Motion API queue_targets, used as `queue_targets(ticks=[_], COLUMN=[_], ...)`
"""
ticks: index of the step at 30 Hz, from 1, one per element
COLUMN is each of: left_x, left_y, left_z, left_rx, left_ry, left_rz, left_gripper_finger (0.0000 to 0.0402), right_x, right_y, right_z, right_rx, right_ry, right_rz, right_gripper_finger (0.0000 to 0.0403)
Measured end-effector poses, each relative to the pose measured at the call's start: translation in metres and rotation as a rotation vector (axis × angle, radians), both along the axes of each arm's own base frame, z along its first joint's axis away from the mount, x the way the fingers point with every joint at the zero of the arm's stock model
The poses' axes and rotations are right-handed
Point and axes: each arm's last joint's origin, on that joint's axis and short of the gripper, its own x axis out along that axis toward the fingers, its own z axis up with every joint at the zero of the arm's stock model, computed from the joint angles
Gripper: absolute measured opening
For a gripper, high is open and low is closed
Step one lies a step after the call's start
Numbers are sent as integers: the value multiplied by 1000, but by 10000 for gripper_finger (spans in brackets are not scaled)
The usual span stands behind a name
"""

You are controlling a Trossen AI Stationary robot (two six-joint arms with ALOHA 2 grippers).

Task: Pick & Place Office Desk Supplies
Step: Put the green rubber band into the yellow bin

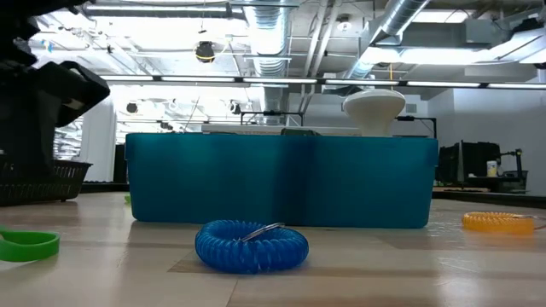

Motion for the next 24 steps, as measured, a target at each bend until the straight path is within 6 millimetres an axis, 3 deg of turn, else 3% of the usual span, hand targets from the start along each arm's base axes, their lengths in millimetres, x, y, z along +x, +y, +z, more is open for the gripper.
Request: queue_targets(ticks=[16,20,24], left_x=[7,7,7], left_y=[-5,-5,-5], left_z=[-34,-35,-36], left_rx=[52,30,-4], left_ry=[14,19,35], left_rz=[47,85,108], left_gripper_finger=[178,144,77], right_x=[1,2,2], right_y=[3,4,4], right_z=[1,1,1], right_rx=[32,43,43], right_ry=[-17,-22,-23], right_rz=[-2,-2,0], right_gripper_finger=[177,177,177])
